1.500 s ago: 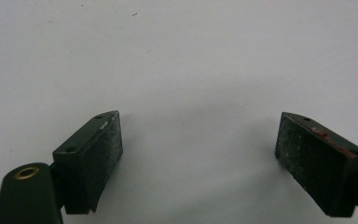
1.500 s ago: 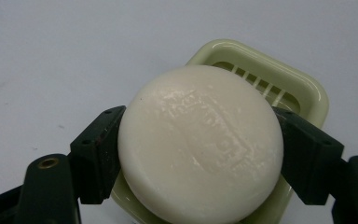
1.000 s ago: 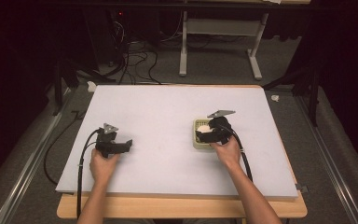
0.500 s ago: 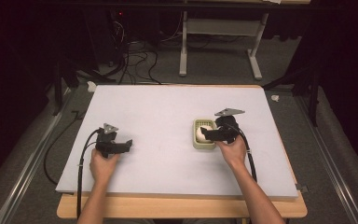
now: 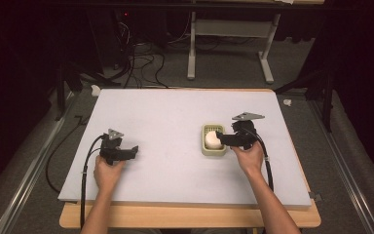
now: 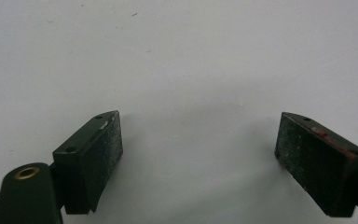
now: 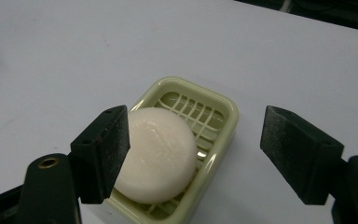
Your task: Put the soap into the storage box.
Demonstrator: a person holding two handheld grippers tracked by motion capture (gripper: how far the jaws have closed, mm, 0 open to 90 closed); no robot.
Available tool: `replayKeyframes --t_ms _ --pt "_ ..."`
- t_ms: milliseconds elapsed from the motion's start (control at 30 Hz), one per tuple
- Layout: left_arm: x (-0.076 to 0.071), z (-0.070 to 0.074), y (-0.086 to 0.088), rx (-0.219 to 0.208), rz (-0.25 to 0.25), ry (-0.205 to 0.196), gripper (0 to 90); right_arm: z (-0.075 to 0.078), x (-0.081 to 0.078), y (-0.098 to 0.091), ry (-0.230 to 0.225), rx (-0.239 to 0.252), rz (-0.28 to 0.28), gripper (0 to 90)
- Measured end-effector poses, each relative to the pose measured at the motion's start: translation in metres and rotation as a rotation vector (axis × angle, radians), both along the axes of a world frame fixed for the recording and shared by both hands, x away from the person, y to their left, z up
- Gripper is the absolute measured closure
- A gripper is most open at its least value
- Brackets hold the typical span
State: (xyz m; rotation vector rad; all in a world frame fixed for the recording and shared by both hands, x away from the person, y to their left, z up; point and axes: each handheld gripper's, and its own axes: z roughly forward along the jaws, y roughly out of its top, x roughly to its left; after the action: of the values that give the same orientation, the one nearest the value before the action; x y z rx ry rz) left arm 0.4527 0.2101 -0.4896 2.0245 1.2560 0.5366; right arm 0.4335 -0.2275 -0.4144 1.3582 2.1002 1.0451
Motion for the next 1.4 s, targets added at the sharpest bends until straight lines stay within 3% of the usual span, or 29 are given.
replayKeyframes --t_ms 433,633,1400 --pt "0.000 0.000 0.000 0.000 0.000 0.000 15.4 0.001 -0.005 -0.015 -0.010 0.023 -0.032 26.1" --pt "0.000 0.000 0.000 -0.001 0.000 0.000 15.3 0.001 -0.008 -0.020 -0.008 -0.005 -0.044 27.6" --pt "0.000 0.000 0.000 0.000 0.000 0.000 15.3 0.004 -0.020 -0.044 -0.028 0.008 -0.088 28.2"
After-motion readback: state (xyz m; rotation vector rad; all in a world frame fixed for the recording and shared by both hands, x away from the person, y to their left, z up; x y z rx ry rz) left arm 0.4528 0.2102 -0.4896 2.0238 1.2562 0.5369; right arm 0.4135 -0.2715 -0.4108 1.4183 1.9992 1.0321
